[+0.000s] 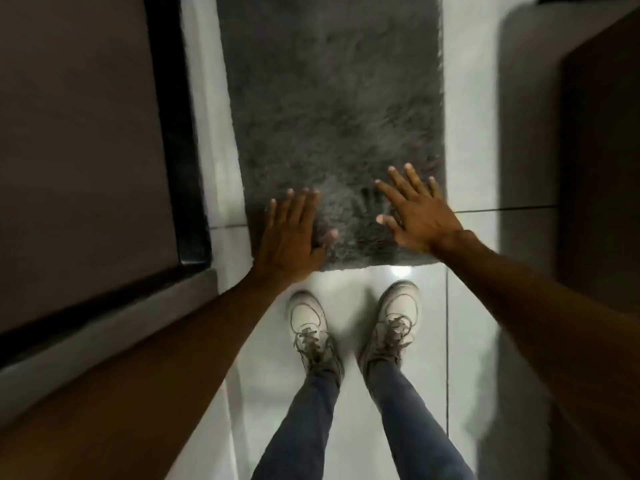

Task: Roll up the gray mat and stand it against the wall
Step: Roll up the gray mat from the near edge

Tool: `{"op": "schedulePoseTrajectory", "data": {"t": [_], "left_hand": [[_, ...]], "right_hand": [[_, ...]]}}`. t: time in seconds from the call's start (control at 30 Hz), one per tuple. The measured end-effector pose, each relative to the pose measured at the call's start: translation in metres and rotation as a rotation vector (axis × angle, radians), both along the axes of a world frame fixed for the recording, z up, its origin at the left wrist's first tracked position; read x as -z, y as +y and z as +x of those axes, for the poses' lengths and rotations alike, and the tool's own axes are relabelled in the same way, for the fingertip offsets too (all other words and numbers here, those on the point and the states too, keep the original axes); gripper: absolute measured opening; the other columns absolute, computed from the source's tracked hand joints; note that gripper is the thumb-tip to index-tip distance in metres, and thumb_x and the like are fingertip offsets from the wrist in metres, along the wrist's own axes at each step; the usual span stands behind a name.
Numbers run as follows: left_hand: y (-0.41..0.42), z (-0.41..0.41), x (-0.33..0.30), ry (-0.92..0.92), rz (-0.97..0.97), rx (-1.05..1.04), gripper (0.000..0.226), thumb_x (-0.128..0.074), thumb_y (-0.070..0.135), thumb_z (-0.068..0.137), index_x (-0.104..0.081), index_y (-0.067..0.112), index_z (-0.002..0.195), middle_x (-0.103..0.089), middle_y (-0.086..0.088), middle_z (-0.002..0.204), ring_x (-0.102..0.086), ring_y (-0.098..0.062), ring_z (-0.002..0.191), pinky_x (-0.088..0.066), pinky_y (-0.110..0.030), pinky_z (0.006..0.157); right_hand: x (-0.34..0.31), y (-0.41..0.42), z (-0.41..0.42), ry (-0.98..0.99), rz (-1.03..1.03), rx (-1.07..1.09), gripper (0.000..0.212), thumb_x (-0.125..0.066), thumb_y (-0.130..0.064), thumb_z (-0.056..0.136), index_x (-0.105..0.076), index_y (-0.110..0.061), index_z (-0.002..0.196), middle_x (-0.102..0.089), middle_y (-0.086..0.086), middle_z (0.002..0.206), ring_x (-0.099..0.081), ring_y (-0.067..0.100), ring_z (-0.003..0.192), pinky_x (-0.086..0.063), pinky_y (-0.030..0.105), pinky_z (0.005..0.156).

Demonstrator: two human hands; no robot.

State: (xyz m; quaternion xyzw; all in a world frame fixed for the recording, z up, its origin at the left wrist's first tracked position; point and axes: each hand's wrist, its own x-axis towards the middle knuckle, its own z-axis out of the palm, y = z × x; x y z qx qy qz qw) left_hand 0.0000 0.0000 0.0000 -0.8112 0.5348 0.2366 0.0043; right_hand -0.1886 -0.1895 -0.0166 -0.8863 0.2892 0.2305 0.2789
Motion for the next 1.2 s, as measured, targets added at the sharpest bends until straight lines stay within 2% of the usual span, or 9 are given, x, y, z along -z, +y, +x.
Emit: {"op": "schedulePoseTrajectory", "data": {"t": [0.17,0.33,0.53,0.7,0.8,0.9,1.03,1.13,1.2], "left_hand": [[0.054,-0.023,0.159,0.020,0.245,0.175,0.090,-0.028,0.075,0.092,-0.006,0.021,0.161,-0.007,-0.009,0.169,0.000,-0.037,0.155,-0.007,-0.066,0.121],[0.083,-0.034,0.232,-0.098,0.252,0.299,0.103,-0.042,0.079,0.082,-0.004,0.023,0.160,-0.003,-0.017,0.167,-0.004,-0.051,0.150,-0.014,-0.081,0.108],[0.075,-0.050,0.220,-0.172,0.266,0.236,0.073,-0.044,0.026,0.101,-0.003,0.021,0.160,-0.006,-0.021,0.166,-0.012,-0.057,0.146,-0.021,-0.076,0.111],[0.070,-0.062,0.185,-0.006,0.461,0.197,0.075,-0.041,0.011,0.100,0.000,0.028,0.160,0.003,-0.012,0.169,-0.011,-0.052,0.149,-0.018,-0.068,0.118],[0.052,-0.036,0.162,0.217,0.504,0.184,0.082,-0.050,0.005,0.091,-0.014,0.033,0.159,-0.019,-0.003,0.167,-0.029,-0.039,0.148,-0.033,-0.054,0.117],[0.032,-0.011,0.145,0.121,0.243,0.149,0.078,-0.066,0.005,0.080,-0.038,0.030,0.148,-0.057,-0.005,0.142,-0.057,-0.029,0.125,-0.049,-0.041,0.101],[0.036,-0.003,0.152,-0.194,0.002,0.082,0.049,-0.072,0.014,0.083,-0.056,0.025,0.127,-0.062,-0.005,0.124,-0.057,-0.027,0.111,-0.048,-0.040,0.093],[0.047,-0.013,0.172,-0.160,-0.096,0.024,0.031,-0.064,0.012,0.092,-0.066,0.020,0.122,-0.066,-0.005,0.125,-0.059,-0.029,0.112,-0.048,-0.041,0.095],[0.054,-0.021,0.181,-0.129,-0.051,0.017,0.034,-0.052,0.029,0.099,-0.062,0.018,0.129,-0.061,-0.007,0.134,-0.054,-0.030,0.125,-0.043,-0.047,0.105]], "right_hand": [[0.150,0.065,-0.028,0.236,0.130,-0.164,0.102,-0.057,-0.074,0.085,-0.003,-0.037,0.163,0.017,-0.006,0.172,0.020,0.034,0.157,0.002,0.080,0.114],[0.208,0.111,-0.049,0.222,-0.180,-0.266,0.111,-0.053,-0.078,0.079,0.000,-0.030,0.164,0.014,0.008,0.172,0.009,0.052,0.154,-0.005,0.089,0.104],[0.196,0.109,-0.045,0.250,-0.210,-0.320,0.070,-0.029,-0.037,0.104,0.004,-0.019,0.164,0.008,0.019,0.171,-0.004,0.064,0.148,-0.018,0.089,0.105],[0.162,0.115,-0.042,0.385,0.007,-0.229,0.078,-0.043,-0.015,0.104,0.006,-0.026,0.164,0.011,0.005,0.173,-0.001,0.055,0.153,-0.014,0.078,0.117],[0.139,0.088,-0.029,0.421,0.189,-0.202,0.076,-0.049,-0.011,0.095,-0.019,-0.030,0.162,-0.024,0.008,0.170,-0.032,0.049,0.147,-0.033,0.066,0.115],[0.121,0.057,-0.006,0.337,0.197,-0.088,0.058,-0.059,-0.007,0.086,-0.051,-0.022,0.141,-0.063,0.018,0.134,-0.062,0.038,0.116,-0.054,0.053,0.099],[0.125,0.050,-0.006,0.047,-0.265,0.019,0.050,-0.071,-0.005,0.084,-0.058,-0.013,0.132,-0.061,0.016,0.134,-0.053,0.042,0.124,-0.040,0.056,0.106],[0.138,0.064,-0.025,-0.089,-0.301,0.028,0.033,-0.055,-0.017,0.098,-0.066,-0.011,0.129,-0.062,0.012,0.139,-0.050,0.039,0.132,-0.036,0.052,0.107],[0.147,0.069,-0.038,-0.097,-0.224,0.018,0.038,-0.055,-0.033,0.099,-0.065,-0.013,0.130,-0.060,0.010,0.143,-0.046,0.038,0.139,-0.030,0.058,0.112]]}}
